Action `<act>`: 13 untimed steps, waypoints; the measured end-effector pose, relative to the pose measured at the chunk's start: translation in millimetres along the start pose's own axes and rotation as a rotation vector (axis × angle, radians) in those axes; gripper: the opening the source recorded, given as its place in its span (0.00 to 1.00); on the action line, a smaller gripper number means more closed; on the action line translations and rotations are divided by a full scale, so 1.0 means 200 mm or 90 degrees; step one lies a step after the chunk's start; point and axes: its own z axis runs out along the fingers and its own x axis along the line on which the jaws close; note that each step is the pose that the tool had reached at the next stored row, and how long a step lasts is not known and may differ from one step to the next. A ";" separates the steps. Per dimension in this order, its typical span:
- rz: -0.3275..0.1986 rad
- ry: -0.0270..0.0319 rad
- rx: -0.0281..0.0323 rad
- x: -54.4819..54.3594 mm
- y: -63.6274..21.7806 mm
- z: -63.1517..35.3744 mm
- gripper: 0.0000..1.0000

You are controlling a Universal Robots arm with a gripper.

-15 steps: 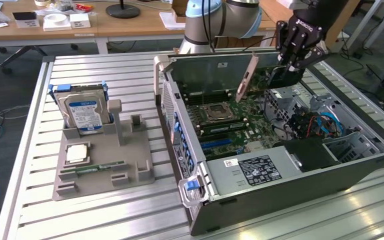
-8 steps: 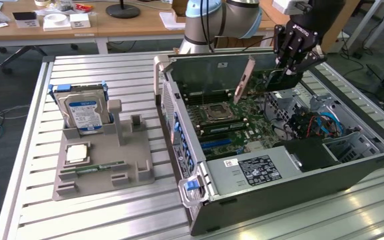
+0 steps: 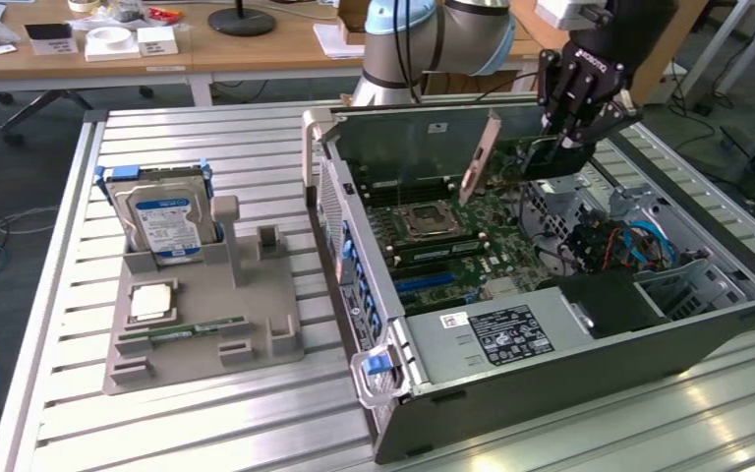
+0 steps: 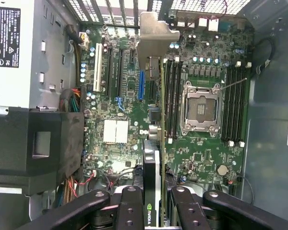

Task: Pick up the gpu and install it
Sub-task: 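Insert the gpu into the slot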

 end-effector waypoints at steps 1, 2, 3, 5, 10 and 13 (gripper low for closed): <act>0.000 0.0001 0.0000 0.00 0.000 0.007 0.27; 0.000 0.0002 -0.0001 0.00 0.000 0.016 0.27; 0.000 0.0004 -0.0001 0.00 0.000 0.025 0.27; 0.002 0.0003 0.0000 0.00 0.001 0.043 0.27; 0.021 -0.0003 0.0004 0.01 0.005 0.088 0.27; 0.026 -0.0004 0.0026 0.01 0.014 0.113 0.27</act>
